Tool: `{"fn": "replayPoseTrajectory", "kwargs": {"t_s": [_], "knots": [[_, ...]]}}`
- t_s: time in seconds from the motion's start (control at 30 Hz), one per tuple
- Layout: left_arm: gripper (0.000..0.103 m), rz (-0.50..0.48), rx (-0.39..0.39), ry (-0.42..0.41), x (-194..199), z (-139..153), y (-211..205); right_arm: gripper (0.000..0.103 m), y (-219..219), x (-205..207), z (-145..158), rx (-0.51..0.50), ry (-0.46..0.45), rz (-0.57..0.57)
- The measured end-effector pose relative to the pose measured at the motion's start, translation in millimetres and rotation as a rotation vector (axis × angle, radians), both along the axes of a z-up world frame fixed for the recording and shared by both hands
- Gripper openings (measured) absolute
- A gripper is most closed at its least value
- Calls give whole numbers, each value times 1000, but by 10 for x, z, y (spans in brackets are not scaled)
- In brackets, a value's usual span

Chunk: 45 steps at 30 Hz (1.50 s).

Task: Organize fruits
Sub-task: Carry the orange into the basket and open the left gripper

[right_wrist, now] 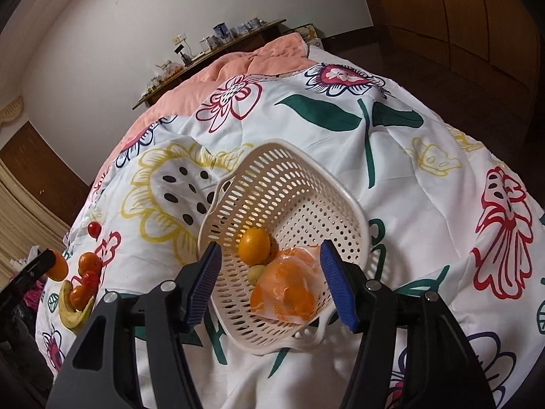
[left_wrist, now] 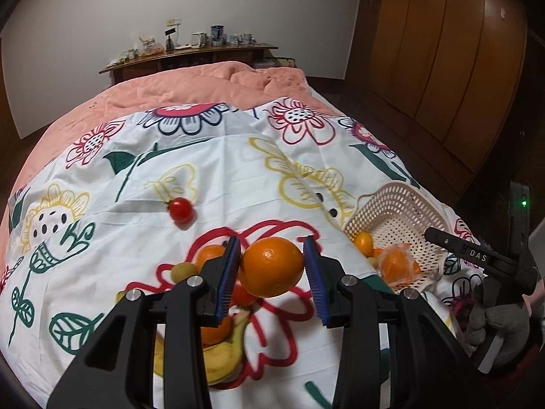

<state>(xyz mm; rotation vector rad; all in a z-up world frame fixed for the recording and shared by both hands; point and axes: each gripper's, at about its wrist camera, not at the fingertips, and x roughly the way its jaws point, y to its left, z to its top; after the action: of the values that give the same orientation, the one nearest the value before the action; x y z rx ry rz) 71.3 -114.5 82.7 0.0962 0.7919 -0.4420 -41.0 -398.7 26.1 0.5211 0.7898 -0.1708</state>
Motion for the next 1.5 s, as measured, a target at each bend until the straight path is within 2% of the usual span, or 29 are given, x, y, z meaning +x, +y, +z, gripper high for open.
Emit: {"fn": "replayPoseTrajectory", "kwargs": {"t_s": [0.23, 0.7, 1.13, 1.2, 1.27, 1.5], "knots": [[39, -71, 0, 20, 39, -17, -380, 61, -109, -79, 64, 17, -41, -23], [39, -230, 14, 93, 203, -241, -1310, 61, -271, -212, 115, -48, -94, -67], [39, -297, 19, 126, 297, -392, -1761, 61, -367, -226, 58, -38, -99, -82], [42, -304, 4, 120, 301, -368, -1786, 61, -371, -227, 51, -36, -98, -83], [52, -301, -4, 119, 309, -353, -1795, 61, -368, -220, 47, -35, -97, -82], [57, -270, -12, 122, 334, -338, -1701, 61, -328, -222, 63, -36, -100, -76]]}}
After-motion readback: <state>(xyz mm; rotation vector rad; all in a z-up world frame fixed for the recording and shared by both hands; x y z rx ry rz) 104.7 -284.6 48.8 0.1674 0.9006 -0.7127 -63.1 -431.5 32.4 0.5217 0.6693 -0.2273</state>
